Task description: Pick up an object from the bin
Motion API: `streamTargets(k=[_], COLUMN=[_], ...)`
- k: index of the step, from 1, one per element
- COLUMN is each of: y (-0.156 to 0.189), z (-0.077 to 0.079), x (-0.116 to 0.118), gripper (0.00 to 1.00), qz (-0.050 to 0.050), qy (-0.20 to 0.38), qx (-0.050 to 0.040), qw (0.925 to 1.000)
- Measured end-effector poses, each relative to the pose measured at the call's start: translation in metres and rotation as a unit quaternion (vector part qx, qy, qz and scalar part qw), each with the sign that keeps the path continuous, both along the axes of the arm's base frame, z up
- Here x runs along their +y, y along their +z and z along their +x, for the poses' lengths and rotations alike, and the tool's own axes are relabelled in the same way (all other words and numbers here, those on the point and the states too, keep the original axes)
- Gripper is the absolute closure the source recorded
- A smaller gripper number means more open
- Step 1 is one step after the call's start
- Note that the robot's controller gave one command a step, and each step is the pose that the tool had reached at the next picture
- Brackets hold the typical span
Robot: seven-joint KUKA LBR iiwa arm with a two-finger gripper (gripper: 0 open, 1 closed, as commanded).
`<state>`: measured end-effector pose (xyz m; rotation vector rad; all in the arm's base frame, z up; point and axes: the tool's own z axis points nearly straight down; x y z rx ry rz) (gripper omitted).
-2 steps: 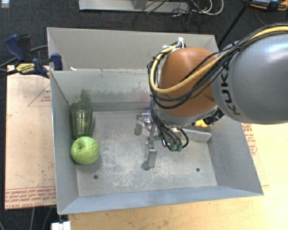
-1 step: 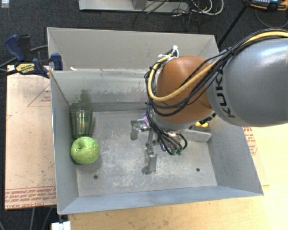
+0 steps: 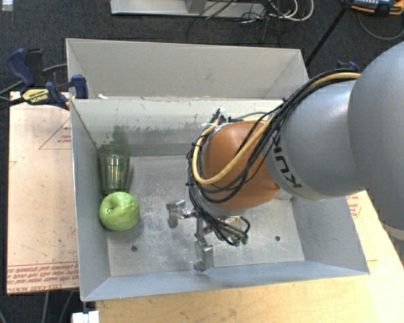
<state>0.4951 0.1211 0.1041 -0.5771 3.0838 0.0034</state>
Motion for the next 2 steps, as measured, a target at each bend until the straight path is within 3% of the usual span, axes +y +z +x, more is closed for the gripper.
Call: streamTargets(k=[1,2], y=[-0.029,-0.016], z=[0.022,0.017], x=[0.051,0.094], gripper=[0.0,0.0], qz=[0.001,0.0], qy=[-0.083,-0.085], qx=[-0.001,-0.0004], qw=[0.9965,0.9963])
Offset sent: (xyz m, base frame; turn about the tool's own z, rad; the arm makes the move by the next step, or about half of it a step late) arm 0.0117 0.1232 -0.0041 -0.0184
